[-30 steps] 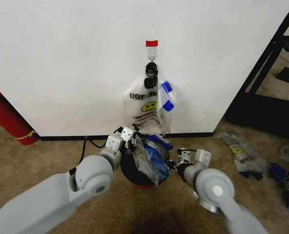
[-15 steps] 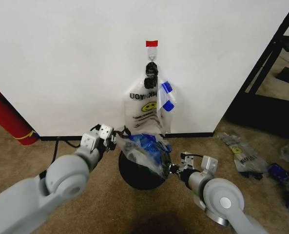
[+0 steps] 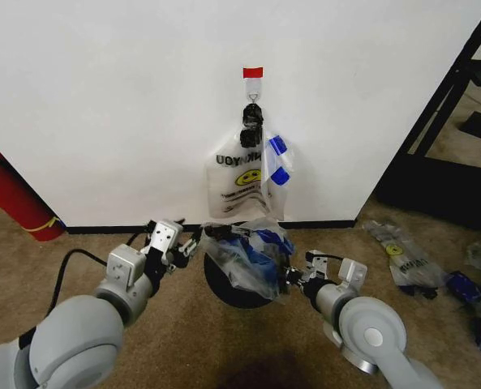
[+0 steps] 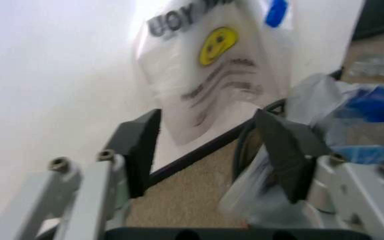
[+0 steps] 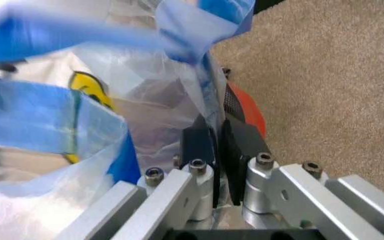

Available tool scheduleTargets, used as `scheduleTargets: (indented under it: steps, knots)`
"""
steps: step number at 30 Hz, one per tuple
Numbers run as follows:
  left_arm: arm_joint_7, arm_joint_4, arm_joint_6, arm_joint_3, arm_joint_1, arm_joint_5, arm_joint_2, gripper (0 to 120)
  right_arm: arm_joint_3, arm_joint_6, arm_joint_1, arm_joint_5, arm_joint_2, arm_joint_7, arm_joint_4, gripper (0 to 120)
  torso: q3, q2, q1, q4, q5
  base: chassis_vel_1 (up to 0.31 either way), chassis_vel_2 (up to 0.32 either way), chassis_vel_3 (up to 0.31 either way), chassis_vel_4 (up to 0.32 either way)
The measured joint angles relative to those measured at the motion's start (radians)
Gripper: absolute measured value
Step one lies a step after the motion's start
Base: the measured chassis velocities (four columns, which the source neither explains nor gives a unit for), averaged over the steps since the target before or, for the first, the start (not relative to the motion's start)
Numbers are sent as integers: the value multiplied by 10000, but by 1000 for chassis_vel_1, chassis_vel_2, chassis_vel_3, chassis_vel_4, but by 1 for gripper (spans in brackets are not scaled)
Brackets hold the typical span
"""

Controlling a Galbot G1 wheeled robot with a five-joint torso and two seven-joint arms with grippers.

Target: Pick up the garbage bag from the wall and place it over the trash bin.

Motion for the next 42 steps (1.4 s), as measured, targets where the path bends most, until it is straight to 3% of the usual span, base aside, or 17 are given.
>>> scheduleTargets:
  steps: [6,8,11,15,16,20,23,25,29,31,34,42]
  knots:
    - [1241,28,-417,582,-1094,22,600,87,-95,-3,195,9,27,130,-108,0,0,0,0,4,1,0,0,0,0]
    - [1724,34,-504,1294,-2058,123,647,97,-184,-14,312,64,34,177,-133,0,0,0,0,0,0,0,0,0,0]
    - [1948,39,-496,1809,-2687,323,564,99,-303,-35,483,157,55,232,-188,0,0,0,1,3,2,0,0,0,0]
    - [2172,48,-113,4571,-5185,553,-62,100,-381,-67,543,216,55,319,-271,0,1,-1,1,5,-1,0,0,0,0]
    - [2172,48,-113,4571,-5185,553,-62,100,-381,-67,543,216,55,319,-271,0,1,-1,1,5,-1,0,0,0,0]
    - [2208,371,288,7069,-7869,575,-843,97,-320,-78,476,225,-20,341,-275,0,1,0,2,-5,6,0,0,0,0]
    - [2229,856,457,8202,-8815,768,-1257,96,-320,-81,474,238,-18,391,-248,0,1,-1,1,5,3,0,0,0,0]
    - [2230,895,466,8274,-8864,784,-1281,96,-319,-81,474,241,-18,393,-244,0,1,-1,1,5,2,0,0,0,0]
    - [2347,1613,642,9330,-9414,1350,-1595,90,-291,-83,386,245,-63,411,-173,0,1,-1,1,2,1,0,0,0,0]
    - [2347,1613,642,9330,-9414,1350,-1595,90,-291,-83,386,245,-63,411,-173,0,1,-1,1,2,1,0,0,0,0]
    - [2505,2212,807,9760,-9663,2172,-1802,76,-304,-85,377,251,-84,438,-81,0,1,-1,1,5,0,0,0,0,0]
    - [2549,2583,1307,10235,-9833,2606,-1680,81,-314,-85,446,265,-117,686,-79,0,0,0,1,6,1,0,0,0,0]
